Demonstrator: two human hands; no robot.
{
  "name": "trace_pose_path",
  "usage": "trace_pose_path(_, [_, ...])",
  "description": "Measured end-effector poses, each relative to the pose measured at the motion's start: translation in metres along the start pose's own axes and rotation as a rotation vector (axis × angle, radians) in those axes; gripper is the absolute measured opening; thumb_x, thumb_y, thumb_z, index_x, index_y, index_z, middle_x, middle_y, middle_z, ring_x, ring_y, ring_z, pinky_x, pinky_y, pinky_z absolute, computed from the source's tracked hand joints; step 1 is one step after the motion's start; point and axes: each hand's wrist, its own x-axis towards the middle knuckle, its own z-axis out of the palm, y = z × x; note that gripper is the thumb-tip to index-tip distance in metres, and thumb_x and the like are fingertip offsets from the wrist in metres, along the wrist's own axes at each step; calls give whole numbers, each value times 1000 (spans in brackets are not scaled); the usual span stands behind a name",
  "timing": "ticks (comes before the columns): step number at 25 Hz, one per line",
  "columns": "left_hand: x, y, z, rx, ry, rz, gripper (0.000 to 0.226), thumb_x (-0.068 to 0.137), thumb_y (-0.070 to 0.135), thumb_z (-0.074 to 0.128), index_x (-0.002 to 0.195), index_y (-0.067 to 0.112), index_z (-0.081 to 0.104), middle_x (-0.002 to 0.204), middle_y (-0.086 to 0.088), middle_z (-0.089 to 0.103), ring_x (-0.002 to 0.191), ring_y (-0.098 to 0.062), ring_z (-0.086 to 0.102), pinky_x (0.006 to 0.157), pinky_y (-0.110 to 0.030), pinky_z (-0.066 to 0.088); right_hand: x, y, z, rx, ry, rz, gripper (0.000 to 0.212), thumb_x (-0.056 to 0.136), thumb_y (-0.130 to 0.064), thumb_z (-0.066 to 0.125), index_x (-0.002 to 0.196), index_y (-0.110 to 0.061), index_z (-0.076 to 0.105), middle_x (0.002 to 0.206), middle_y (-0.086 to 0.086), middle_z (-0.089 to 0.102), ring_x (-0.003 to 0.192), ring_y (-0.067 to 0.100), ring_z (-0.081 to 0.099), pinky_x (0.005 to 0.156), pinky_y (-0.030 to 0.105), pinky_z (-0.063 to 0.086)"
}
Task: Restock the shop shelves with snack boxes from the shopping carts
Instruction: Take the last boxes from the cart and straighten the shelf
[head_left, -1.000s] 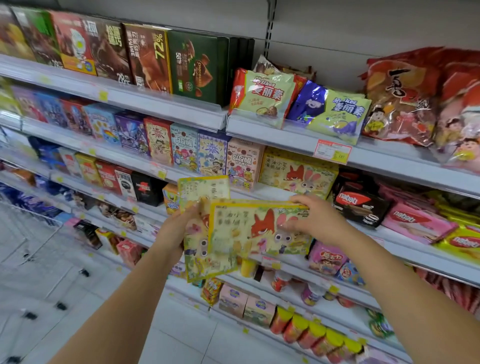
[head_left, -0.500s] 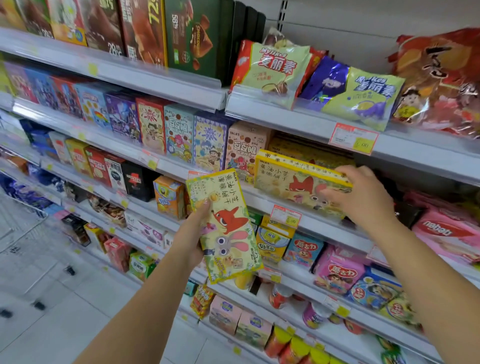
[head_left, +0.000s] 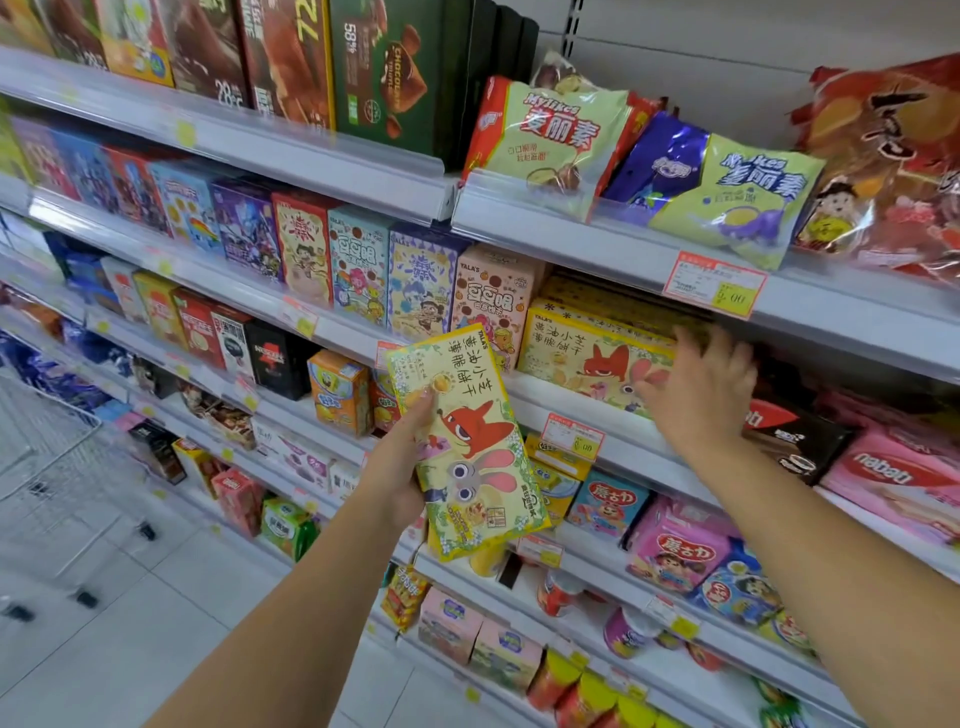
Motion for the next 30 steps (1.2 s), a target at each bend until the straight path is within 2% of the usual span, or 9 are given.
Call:
trace_pose_path(3, [3,-8,6,-13,-21,-41,43,95,48,55,125,20,65,116,-8,73,104,-30,71,90,-48,54,-19,-21,19,-58,163,-259,48,78,-21,77,122,-19,60,111,14,53,94,35,50,78,43,42])
trace_pose_path(5, [8,-12,7,-22,-19,-65,49,92,51,58,130,21,62,120,-7,71,109,-31,68,96,-51,51,-29,-32,31,-90,46,-368,43,87,-29,68,128,-23,57,107,10,53,100,33,50,79,44,43])
trace_pose_path(9, [12,-16,14,-28,-12,-75,50,90,51,62,132,24,62,123,-6,70,112,-31,67,101,-56,47,-30,-35,43,-94,-171,-255,52,100,-47,34,149,-28,30,132,4,43,122,29,39,95,45,37])
trace_pose_path(13, [16,-22,23,-25,4,-90,57,83,57,68,132,27,62,129,-5,66,117,-31,64,104,-56,45,-24,-38,41,-3,-297,-185,55,101,-48,30,152,-28,22,139,3,38,131,28,32,103,48,35])
trace_pose_path(15, [15,-26,30,-34,7,-101,57,82,61,66,129,30,64,128,-4,67,116,-30,64,104,-57,44,-25,-41,35,243,-376,-134,54,102,-47,30,151,-25,28,145,4,38,137,28,29,110,47,31])
trace_pose_path(18, [6,-23,53,-88,46,-113,43,91,59,53,115,26,69,104,-4,77,95,-25,73,90,-50,54,-33,-43,10,757,-607,10,56,97,-54,40,146,-26,40,144,1,44,135,21,37,107,38,32])
trace_pose_path(24, [0,-17,97,-166,4,-174,58,94,63,40,123,19,65,105,-7,76,92,-24,74,77,-41,58,-36,-25,-45,830,-793,57,70,85,-42,71,146,-33,37,146,-11,42,137,10,37,97,23,34])
trace_pose_path(27, [-1,-12,103,-165,-28,-207,63,96,57,44,143,15,49,129,-1,62,126,-26,57,105,-48,45,-34,-19,-59,799,-712,39,69,87,-33,71,146,-36,35,148,-11,41,136,12,40,98,23,35])
trace_pose_path(30, [1,-3,97,-166,46,-188,49,100,42,50,143,18,44,138,-3,50,133,-30,47,109,-49,43,-25,-9,-66,403,-477,-129,62,91,-38,62,145,-44,33,147,-9,45,132,17,44,102,35,38])
